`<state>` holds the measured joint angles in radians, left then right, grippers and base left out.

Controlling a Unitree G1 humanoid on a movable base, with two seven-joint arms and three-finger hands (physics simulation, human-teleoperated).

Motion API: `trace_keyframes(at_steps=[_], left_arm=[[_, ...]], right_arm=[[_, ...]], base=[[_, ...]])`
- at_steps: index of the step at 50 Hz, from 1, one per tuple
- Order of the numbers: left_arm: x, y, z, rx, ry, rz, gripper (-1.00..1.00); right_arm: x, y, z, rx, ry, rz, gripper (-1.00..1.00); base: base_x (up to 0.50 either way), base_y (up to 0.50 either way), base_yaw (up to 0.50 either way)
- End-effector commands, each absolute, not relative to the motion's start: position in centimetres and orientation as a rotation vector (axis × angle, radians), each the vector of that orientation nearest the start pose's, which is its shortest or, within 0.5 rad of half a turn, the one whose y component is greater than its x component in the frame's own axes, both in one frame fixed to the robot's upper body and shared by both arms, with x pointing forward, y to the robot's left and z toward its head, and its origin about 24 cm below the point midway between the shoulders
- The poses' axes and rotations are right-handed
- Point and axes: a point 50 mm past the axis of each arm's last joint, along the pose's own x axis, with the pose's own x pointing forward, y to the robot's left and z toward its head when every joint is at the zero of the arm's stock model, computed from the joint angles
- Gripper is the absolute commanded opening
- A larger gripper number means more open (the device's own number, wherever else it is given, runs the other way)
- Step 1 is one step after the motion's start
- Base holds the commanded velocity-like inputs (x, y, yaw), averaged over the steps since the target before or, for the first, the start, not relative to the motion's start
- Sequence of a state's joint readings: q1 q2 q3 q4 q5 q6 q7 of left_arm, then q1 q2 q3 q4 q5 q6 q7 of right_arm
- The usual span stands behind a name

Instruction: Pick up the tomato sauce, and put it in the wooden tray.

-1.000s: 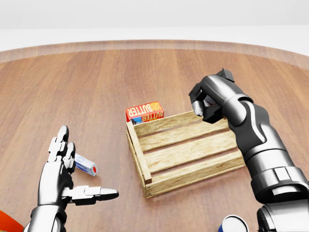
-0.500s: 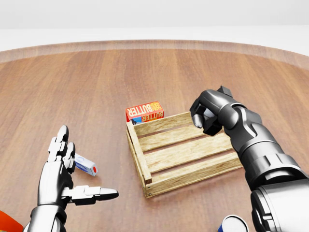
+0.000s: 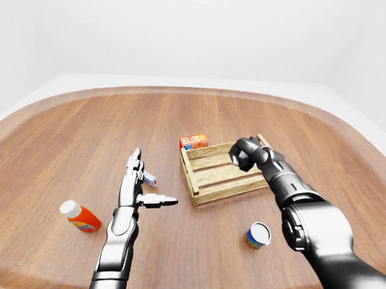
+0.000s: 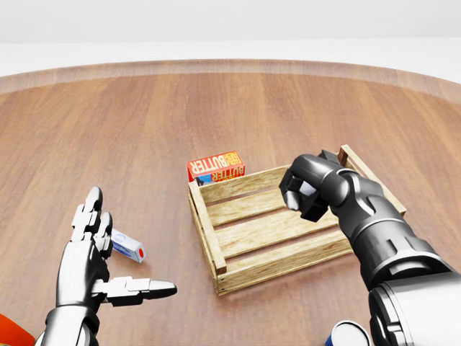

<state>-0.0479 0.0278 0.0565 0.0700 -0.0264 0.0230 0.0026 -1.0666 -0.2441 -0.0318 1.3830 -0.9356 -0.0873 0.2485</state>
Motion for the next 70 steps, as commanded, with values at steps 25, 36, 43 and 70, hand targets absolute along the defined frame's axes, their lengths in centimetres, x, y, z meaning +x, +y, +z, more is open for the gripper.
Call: trace_keyframes(at_steps=[25, 36, 43, 70], left_arm=[[26.3, 16.5, 3.5, -0.002, 0.046, 0.048, 1.0], [26.3, 16.5, 3.6, -0.002, 0.045, 0.047, 1.0], [26.3, 16.5, 3.6, -0.001, 0.045, 0.048, 1.0], [26.3, 16.5, 3.6, -0.001, 0.044, 0.047, 1.0]], right_arm=[[39.6, -16.9, 7.4, -1.208, 0.436, 0.46, -1.0], [39.3, -17.0, 6.7, -1.209, 0.459, 0.476, -1.0], [39.1, -17.1, 6.4, -1.207, 0.465, 0.479, -1.0], [38.9, -17.1, 6.0, -1.223, 0.477, 0.487, -1.0]], base=[[0.0, 0.0, 0.0], [0.0, 0.0, 0.0], [0.0, 0.0, 0.0], [0.0, 0.0, 0.0]])
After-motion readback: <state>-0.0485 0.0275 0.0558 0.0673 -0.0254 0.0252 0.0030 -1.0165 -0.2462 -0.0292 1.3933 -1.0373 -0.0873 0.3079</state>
